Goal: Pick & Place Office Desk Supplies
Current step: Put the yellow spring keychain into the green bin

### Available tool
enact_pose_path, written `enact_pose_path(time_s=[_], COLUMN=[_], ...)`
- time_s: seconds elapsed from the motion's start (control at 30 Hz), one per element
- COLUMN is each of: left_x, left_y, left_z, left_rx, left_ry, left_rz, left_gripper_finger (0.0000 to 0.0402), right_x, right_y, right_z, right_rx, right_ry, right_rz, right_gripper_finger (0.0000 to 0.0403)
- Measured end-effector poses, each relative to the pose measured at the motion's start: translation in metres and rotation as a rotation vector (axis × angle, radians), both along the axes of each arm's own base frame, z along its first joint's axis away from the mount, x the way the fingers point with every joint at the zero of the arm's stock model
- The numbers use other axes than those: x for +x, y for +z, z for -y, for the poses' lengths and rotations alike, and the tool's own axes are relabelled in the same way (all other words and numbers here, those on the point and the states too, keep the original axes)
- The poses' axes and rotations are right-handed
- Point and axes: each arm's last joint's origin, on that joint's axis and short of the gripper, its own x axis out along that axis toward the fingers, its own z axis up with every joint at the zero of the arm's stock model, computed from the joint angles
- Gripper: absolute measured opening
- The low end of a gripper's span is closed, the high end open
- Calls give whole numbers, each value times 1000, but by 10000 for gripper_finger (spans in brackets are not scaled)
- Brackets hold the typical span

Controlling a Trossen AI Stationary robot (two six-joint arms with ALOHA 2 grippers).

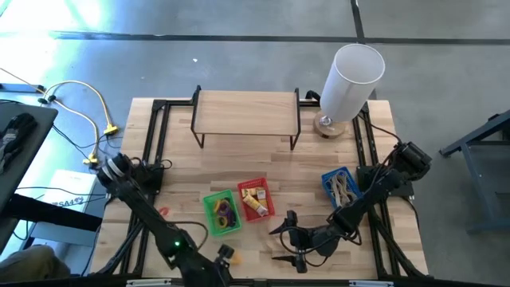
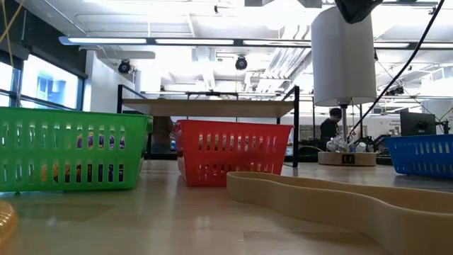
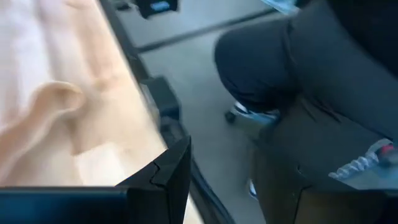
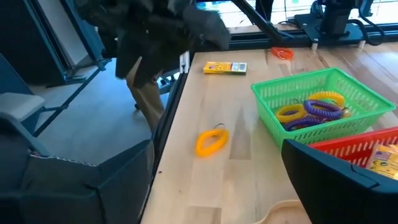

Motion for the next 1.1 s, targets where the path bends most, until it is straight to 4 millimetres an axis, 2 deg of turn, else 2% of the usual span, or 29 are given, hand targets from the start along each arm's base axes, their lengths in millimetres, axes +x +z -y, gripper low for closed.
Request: enact_pose_path(time_s=[0.13, 0.33, 0.6, 1.1], left_x=[4, 3, 10, 25], left_y=[-13, -31, -55, -76], left_z=[3, -8, -7, -25], left_rx=[40, 215, 284, 305], left_ry=[-47, 28, -5, 11], left_rz=[-41, -108, -153, -268], left_gripper_finger=[147, 147, 147, 147], right_x=[-1, -3, -3, -2], right_y=[0, 0, 1, 1], right_z=[-2, -4, -4, -4], right_rx=[7, 9, 13, 19], right_ry=[3, 11, 10, 10], right_rz=[-1, 0, 5, 11], right_gripper_finger=[342, 342, 342, 342])
